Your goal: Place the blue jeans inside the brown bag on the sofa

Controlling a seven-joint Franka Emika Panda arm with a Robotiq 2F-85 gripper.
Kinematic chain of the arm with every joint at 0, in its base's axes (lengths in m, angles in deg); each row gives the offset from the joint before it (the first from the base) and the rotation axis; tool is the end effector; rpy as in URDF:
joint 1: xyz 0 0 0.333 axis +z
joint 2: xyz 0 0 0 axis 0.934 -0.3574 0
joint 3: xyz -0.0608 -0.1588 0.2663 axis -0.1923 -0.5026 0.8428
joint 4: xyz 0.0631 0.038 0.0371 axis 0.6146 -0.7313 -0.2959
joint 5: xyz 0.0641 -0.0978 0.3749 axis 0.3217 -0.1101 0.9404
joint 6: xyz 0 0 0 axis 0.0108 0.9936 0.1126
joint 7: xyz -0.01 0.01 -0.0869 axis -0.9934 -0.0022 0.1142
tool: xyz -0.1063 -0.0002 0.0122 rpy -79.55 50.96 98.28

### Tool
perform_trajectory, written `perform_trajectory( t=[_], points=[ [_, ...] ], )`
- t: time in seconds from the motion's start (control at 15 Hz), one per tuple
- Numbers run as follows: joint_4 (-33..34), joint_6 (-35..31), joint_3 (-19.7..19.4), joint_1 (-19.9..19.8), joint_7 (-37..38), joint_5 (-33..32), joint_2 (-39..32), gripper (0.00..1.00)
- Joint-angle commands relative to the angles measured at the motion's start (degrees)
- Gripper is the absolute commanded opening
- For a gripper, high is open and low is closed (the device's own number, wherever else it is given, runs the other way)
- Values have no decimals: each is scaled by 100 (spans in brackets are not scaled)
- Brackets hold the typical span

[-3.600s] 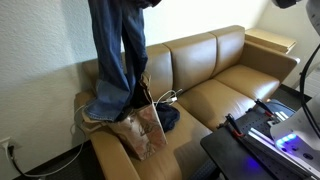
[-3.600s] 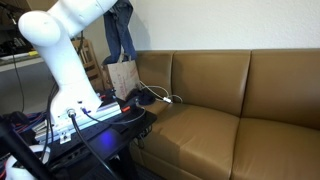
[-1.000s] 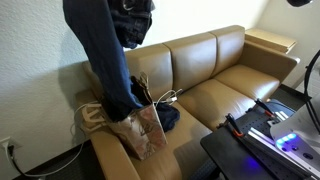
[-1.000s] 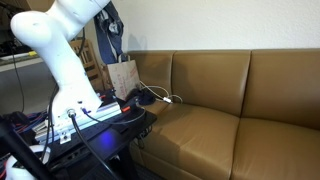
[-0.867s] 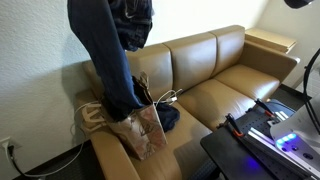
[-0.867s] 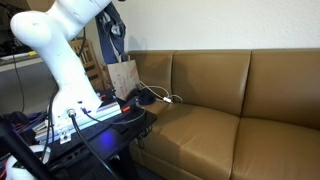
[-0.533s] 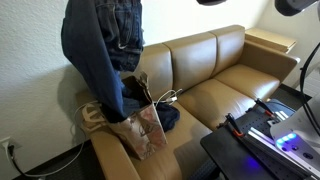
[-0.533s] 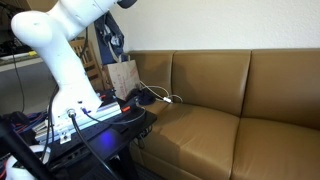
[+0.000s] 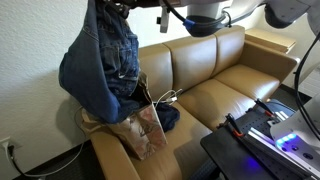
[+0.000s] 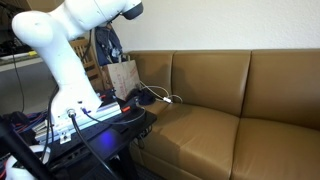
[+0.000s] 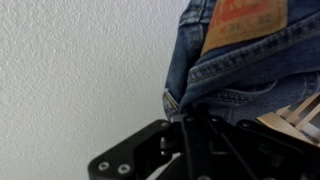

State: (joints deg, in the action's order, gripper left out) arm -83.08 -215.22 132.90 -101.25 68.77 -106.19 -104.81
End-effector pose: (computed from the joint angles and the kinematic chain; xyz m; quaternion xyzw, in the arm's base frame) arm 0.3763 0.4340 0.4569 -0.5246 -0.5543 -0.6459 0.0200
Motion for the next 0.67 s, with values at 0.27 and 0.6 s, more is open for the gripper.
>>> perform_trajectory(
  t=[0.27,0.6],
  points=[
    [-307,137,-314,-341,-147,-10,-59,1],
    [-450,208,-544,-531,-1444,1497,532,1]
  ],
)
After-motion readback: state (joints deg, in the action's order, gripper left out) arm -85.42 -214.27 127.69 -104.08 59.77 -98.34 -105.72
